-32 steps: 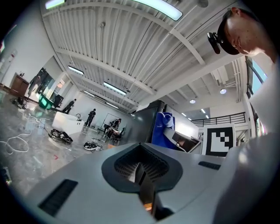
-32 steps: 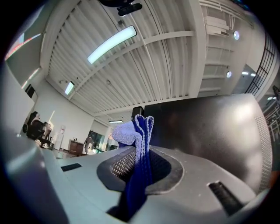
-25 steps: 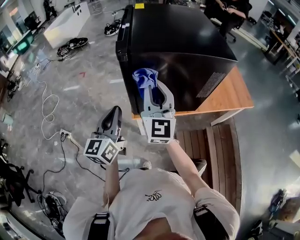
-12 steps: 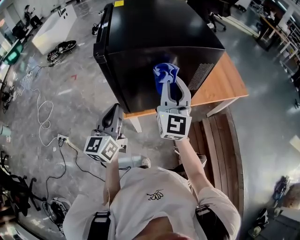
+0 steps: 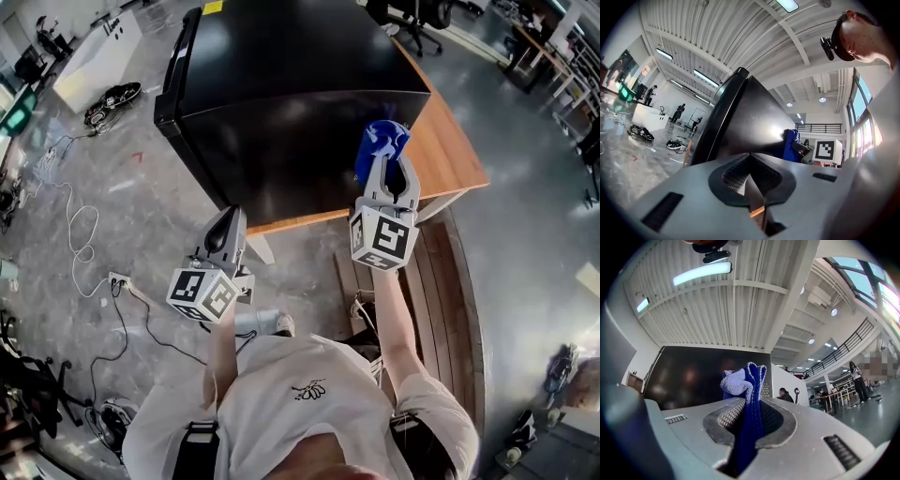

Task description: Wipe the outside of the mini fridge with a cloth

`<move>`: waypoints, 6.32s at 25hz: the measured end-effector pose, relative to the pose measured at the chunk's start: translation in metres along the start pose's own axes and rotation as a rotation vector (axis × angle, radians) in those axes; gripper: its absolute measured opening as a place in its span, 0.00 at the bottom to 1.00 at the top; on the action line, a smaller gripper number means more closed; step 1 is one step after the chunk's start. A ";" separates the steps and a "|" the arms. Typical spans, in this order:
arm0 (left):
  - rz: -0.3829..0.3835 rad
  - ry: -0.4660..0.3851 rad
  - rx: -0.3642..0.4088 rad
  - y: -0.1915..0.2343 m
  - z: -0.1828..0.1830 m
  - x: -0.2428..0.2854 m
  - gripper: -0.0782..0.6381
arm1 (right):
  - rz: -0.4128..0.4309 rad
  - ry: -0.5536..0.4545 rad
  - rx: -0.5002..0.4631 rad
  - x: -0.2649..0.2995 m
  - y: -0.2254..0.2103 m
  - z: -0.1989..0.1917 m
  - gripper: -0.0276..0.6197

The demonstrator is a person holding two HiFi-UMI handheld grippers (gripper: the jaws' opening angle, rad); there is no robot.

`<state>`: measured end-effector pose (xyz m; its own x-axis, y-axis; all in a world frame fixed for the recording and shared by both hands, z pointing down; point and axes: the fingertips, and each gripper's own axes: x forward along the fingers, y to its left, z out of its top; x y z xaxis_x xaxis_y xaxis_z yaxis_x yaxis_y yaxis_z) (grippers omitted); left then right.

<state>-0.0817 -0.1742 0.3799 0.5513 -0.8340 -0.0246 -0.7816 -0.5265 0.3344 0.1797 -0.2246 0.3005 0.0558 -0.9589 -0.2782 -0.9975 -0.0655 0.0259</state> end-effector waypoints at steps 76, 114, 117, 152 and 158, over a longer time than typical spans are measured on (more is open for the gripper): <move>0.187 -0.097 0.016 0.062 0.034 -0.073 0.12 | 0.384 -0.006 0.060 -0.039 0.224 -0.020 0.14; 0.079 -0.036 0.010 0.012 0.008 -0.004 0.12 | -0.141 0.039 -0.060 -0.005 -0.059 -0.040 0.14; 0.078 -0.029 0.013 0.010 0.008 -0.005 0.12 | -0.143 0.043 -0.066 -0.004 -0.063 -0.041 0.14; 0.162 -0.130 0.048 0.069 0.037 -0.082 0.12 | 0.388 0.033 0.186 -0.063 0.269 -0.009 0.14; 0.243 -0.134 0.027 0.094 0.037 -0.107 0.12 | 0.463 0.062 0.148 -0.057 0.309 -0.023 0.14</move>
<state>-0.2250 -0.1404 0.3788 0.3046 -0.9498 -0.0717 -0.8947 -0.3112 0.3204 -0.1303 -0.1962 0.3467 -0.3968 -0.8932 -0.2116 -0.9135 0.4068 -0.0045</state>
